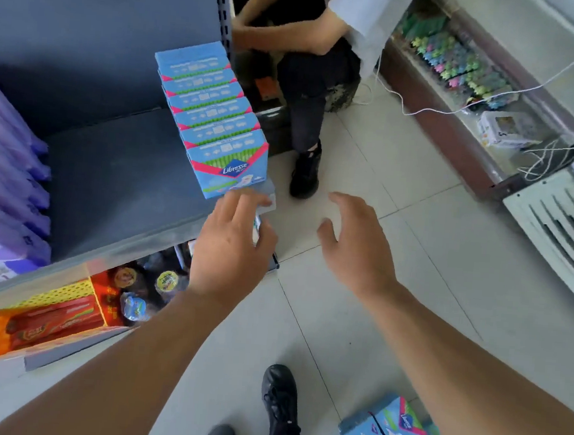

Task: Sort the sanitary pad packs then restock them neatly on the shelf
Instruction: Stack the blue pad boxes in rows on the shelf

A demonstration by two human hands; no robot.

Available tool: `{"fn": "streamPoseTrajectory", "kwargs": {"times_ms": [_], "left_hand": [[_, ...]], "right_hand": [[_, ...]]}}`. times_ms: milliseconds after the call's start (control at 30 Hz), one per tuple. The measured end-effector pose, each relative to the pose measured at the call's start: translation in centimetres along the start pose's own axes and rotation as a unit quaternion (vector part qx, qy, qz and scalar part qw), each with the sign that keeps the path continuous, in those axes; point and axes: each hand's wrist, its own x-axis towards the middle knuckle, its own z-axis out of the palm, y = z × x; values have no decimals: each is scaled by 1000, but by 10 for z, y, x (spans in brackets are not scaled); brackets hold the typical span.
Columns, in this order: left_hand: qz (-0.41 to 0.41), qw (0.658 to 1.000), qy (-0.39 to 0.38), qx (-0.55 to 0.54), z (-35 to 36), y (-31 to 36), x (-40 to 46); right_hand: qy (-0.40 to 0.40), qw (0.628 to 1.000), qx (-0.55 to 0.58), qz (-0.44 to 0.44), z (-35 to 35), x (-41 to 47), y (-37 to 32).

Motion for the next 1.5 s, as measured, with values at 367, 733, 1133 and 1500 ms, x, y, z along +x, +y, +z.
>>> {"fn": "streamPoseTrajectory", "kwargs": {"times_ms": [367, 733, 1133, 1500], "left_hand": [[116, 938, -319, 71, 116, 172, -81], [227, 813, -519, 135, 282, 293, -238], [190, 676, -689, 176, 505, 239, -335], [72, 623, -756, 187, 683, 129, -411]], "right_hand": [[78, 972, -31, 221, -89, -167, 155], [13, 885, 37, 463, -105, -368, 328], [5, 730, 179, 659, 27, -422, 497], [-10, 615, 245, 750, 197, -446, 634]]}}
